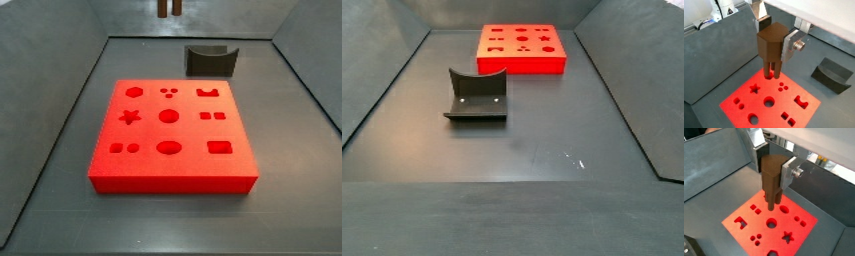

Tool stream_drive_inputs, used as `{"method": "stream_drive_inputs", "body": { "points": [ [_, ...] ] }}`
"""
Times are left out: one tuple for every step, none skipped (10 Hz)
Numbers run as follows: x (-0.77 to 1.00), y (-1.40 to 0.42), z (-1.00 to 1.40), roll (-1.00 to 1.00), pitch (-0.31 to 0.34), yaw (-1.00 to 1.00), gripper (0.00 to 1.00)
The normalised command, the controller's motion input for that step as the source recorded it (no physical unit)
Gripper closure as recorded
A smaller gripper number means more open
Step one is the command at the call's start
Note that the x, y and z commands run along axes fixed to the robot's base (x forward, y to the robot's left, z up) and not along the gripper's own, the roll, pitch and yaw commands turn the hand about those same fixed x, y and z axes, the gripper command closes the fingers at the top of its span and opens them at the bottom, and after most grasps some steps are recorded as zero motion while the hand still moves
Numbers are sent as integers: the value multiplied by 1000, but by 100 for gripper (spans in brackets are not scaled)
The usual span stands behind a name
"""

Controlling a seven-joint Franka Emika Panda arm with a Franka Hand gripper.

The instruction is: Insert the 3 prong object.

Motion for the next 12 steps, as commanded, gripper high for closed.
{"method": "stream_drive_inputs", "body": {
  "points": [
    [0, 77, -363, 19, 0, 23, 100],
    [189, 183, -497, 4, -24, 406, 100],
    [189, 194, -529, 0, -64, 643, 100],
    [140, 143, -520, 0, -110, 746, 100],
    [51, 63, -449, 0, -123, 820, 100],
    [0, 31, -509, 0, -116, 937, 100],
    [0, 0, -457, 0, -107, 971, 100],
    [0, 0, -371, 29, -93, 969, 100],
    [23, 0, -257, 87, -99, 880, 100],
    [160, 0, -123, 219, -34, 769, 100],
    [357, 0, 0, 353, 0, 589, 100],
    [443, 117, -43, 200, 50, 377, 100]
  ]
}}
